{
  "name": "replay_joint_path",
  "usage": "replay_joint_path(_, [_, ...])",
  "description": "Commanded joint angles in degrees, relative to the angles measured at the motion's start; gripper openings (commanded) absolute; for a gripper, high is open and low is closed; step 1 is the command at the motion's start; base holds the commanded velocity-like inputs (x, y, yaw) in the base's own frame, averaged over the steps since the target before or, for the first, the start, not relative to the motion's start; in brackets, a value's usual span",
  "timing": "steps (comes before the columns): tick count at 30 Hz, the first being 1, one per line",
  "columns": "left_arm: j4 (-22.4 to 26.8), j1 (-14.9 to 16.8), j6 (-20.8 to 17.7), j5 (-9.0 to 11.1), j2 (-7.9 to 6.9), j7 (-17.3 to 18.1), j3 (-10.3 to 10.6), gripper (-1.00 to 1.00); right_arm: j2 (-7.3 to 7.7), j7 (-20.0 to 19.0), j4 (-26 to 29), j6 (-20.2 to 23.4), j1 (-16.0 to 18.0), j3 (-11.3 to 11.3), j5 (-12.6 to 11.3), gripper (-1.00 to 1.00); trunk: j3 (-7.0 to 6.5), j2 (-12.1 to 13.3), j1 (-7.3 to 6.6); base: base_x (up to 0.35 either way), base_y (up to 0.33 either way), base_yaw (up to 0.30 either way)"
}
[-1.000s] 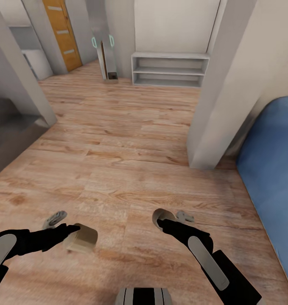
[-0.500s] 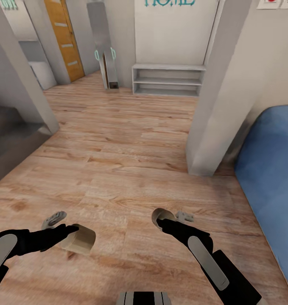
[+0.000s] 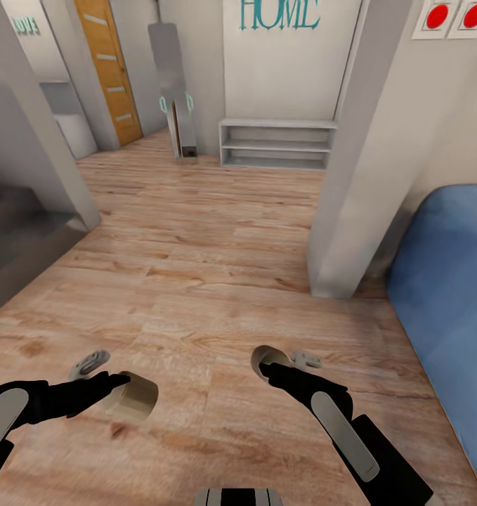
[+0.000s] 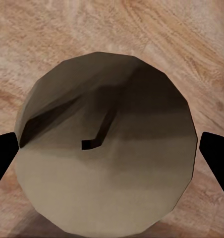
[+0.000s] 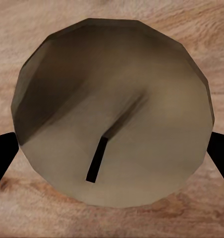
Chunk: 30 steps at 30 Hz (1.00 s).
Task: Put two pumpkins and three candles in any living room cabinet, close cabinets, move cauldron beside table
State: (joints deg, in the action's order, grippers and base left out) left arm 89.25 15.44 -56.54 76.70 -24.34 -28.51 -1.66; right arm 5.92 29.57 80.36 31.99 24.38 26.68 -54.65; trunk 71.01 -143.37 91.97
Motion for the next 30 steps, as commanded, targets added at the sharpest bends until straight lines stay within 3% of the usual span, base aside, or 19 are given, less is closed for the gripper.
replay_joint_path(1, [0.0, 0.0, -0.1, 0.6, 0.00, -0.6, -0.1, -1.00, 0.05, 0.6, 0.1, 0.0, 0.1, 0.1, -0.5, -1.00, -0.08, 0.0, -0.03, 0.000, 0.000, 0.000])
replay_joint_path(11, [0.0, 0.0, -0.1, 0.6, 0.00, -0.6, -0.1, -1.00, 0.03, 0.6, 0.2, 0.0, 0.1, 0.1, -0.5, -1.00, -1.36, 0.1, -0.29, 0.000, 0.000, 0.000])
replay_joint_path(17, [0.0, 0.0, -0.1, 0.6, 0.00, -0.5, -0.1, -1.00, 0.01, 0.6, 0.2, 0.0, 0.1, 0.1, -0.5, -1.00, -1.87, 2.5, -1.61, 0.000, 0.000, 0.000])
replay_joint_path(25, [0.0, 0.0, -0.1, 0.6, -0.07, -0.5, -0.4, -1.00, -0.03, 0.5, 0.2, -0.1, 0.1, 0.1, -0.5, -1.00, -1.12, 2.5, -1.61, 0.000, 0.000, 0.000])
replay_joint_path(30, [0.0, 0.0, -0.1, 0.6, -0.09, -0.5, -0.8, -1.00, -0.03, 0.5, 0.2, -0.1, 0.1, 0.1, -0.5, -1.00, -1.54, 4.5, -2.71, 0.000, 0.000, 0.000])
